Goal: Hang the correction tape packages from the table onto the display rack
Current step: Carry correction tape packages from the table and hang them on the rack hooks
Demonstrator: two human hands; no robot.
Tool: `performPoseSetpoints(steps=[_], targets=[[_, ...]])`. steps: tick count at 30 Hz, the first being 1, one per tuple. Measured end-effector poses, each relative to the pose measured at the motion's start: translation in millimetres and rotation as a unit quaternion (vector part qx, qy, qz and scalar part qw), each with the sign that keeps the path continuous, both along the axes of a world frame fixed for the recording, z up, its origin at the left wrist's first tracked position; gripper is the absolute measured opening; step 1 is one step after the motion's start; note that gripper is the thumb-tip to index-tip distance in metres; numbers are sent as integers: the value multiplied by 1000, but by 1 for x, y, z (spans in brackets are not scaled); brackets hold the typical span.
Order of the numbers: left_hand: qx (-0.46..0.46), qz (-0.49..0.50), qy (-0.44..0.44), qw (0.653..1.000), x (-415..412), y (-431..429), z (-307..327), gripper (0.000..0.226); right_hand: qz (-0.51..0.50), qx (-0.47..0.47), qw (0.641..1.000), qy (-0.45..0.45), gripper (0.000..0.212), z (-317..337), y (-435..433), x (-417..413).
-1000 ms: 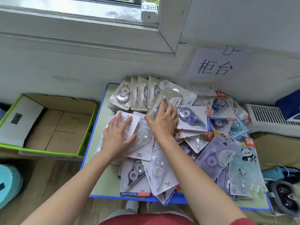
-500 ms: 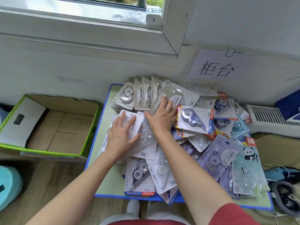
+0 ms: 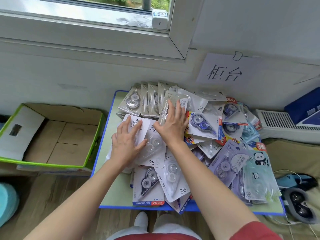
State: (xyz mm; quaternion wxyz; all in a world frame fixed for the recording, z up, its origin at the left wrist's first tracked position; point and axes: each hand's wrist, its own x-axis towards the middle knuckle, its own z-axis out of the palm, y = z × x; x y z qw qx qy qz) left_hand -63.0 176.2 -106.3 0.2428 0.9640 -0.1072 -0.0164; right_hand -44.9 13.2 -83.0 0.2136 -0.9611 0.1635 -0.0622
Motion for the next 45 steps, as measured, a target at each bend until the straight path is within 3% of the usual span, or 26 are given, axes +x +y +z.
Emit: performPoseSetpoints(steps=[16, 32, 45], targets=[[-10, -38, -26, 999, -69, -21, 17, 64, 34, -40, 999, 0, 75, 10, -17, -130], [11, -81, -37, 996, -299, -73, 28, 64, -3, -94, 995, -33, 70, 6, -63, -394], [28, -271, -19, 962, -469, -93, 23, 65, -202, -83, 976, -14, 67, -7, -35, -619]])
